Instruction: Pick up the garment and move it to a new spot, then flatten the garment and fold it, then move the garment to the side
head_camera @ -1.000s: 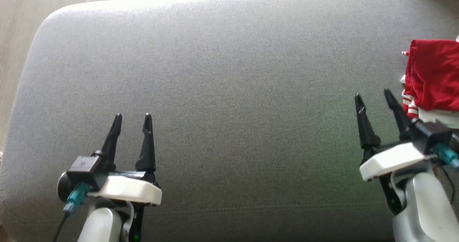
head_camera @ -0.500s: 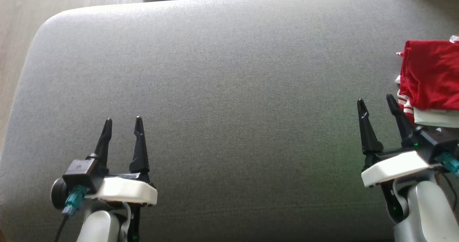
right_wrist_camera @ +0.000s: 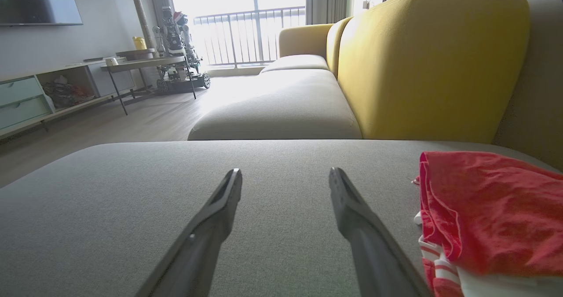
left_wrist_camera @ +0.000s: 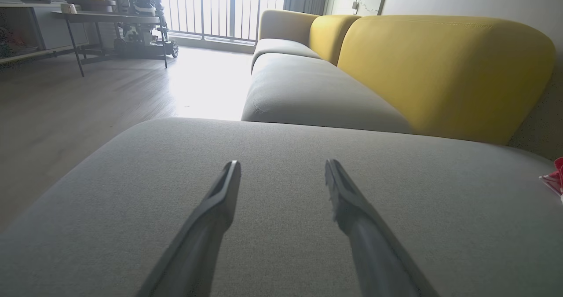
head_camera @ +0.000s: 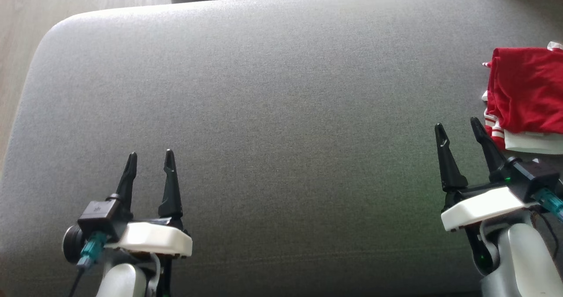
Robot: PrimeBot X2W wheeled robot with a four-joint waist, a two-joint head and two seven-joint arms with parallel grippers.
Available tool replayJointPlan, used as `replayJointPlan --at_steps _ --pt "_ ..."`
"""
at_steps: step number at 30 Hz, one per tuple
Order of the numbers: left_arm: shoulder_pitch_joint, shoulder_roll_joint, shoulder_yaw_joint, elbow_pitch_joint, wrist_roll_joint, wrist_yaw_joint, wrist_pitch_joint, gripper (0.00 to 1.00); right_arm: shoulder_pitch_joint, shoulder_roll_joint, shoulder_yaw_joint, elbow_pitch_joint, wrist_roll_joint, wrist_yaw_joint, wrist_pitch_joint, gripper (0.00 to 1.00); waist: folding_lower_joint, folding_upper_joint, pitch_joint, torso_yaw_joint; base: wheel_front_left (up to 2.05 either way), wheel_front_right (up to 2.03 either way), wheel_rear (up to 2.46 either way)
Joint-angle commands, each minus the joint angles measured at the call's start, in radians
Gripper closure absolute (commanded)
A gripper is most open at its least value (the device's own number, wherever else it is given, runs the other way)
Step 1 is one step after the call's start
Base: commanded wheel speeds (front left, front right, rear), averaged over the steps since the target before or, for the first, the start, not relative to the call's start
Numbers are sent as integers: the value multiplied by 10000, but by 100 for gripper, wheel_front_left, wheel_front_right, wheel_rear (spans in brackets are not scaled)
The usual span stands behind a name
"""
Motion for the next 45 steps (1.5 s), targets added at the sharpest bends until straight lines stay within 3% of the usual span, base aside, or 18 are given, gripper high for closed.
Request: replayJointPlan --at_steps 1,27,28,32,45 --pt "-259 15 397 -309 -40 -84 -51 0 -136 20 258 -371 24 -4 -93 0 1 -1 8 -1 0 0 0" --pt "-302 14 561 -459 -717 -338 -51 0 -233 20 327 -426 146 -4 -93 0 1 -1 289 -48 0 0 0" --pt "-8 -2 255 -150 -700 -305 0 100 -9 0 50 -48 135 0 2 100 1 -1 292 -49 0 0 0" --pt "108 -5 241 453 -744 -305 17 100 126 13 34 575 179 0 38 100 1 -1 293 -46 0 0 0" --pt "19 87 370 532 -2248 -479 305 100 175 14 30 520 1746 0 426 100 1 -1 152 -62 0 0 0"
